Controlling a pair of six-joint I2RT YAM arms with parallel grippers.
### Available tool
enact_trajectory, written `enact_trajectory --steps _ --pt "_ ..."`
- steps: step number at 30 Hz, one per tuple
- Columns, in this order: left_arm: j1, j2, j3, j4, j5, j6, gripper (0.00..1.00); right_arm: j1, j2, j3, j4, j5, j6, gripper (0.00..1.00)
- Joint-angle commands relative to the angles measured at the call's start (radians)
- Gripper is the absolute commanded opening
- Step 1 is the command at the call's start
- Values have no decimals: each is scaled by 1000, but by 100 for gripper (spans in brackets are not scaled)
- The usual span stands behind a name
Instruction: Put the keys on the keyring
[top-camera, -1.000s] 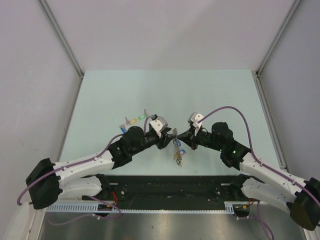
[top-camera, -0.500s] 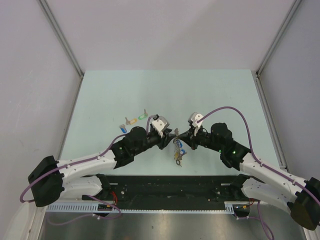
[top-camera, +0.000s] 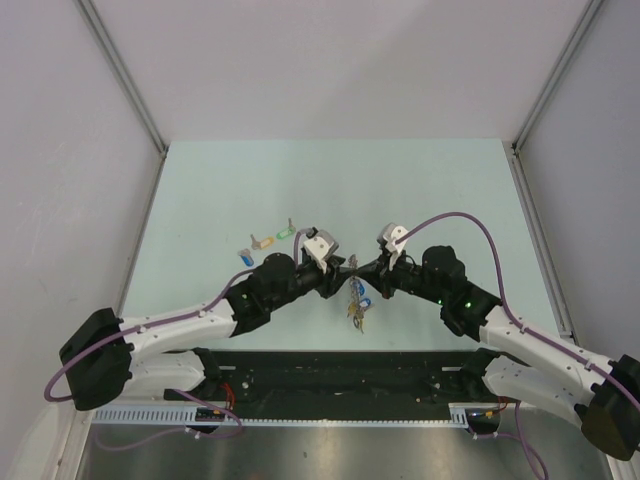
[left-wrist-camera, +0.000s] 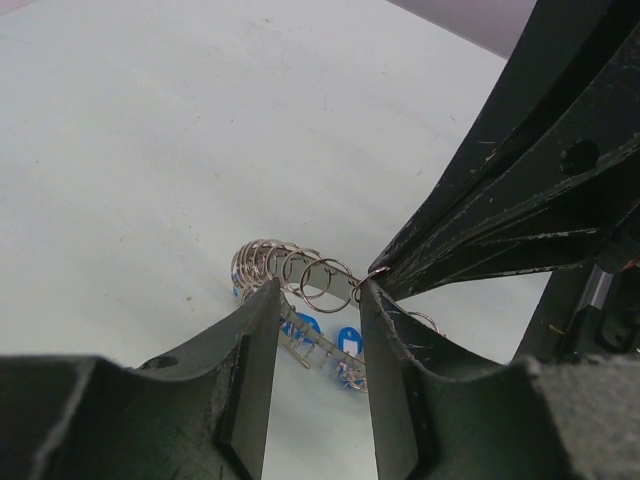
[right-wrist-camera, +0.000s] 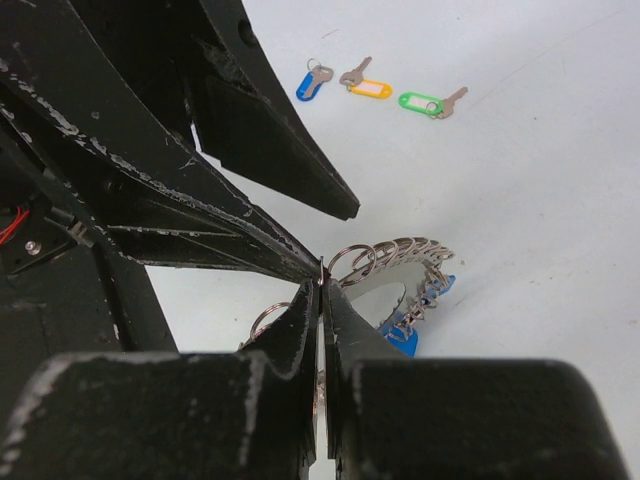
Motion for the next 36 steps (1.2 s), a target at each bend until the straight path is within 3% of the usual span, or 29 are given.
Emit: enact_trajectory --steps 1,9,13,18,21,24,27,30,36 --pt "-8 7 -16 106 6 -71 41 12 3 28 143 -53 47 0" --pt "-8 11 -43 176 -58 -135 22 12 18 8 177 -86 87 0" --pt "-8 12 -48 187 -72 -135 1 15 29 3 174 -88 83 0" --pt "-8 3 -47 183 -139 -102 0 30 44 5 177 -67 67 0" --pt "-8 -3 -45 184 -164 -56 0 36 41 5 187 -68 79 16" --pt "-8 -8 -57 209 -160 6 0 33 6 6 170 -54 95 40" --pt "-7 -23 -100 279 -141 55 0 12 -43 10 116 -31 101 50" --pt "-2 -34 -132 328 -100 88 0 -59 -83 10 76 -79 145 52" --pt "75 -39 -171 405 113 61 0 -255 -62 10 91 -391 216 53"
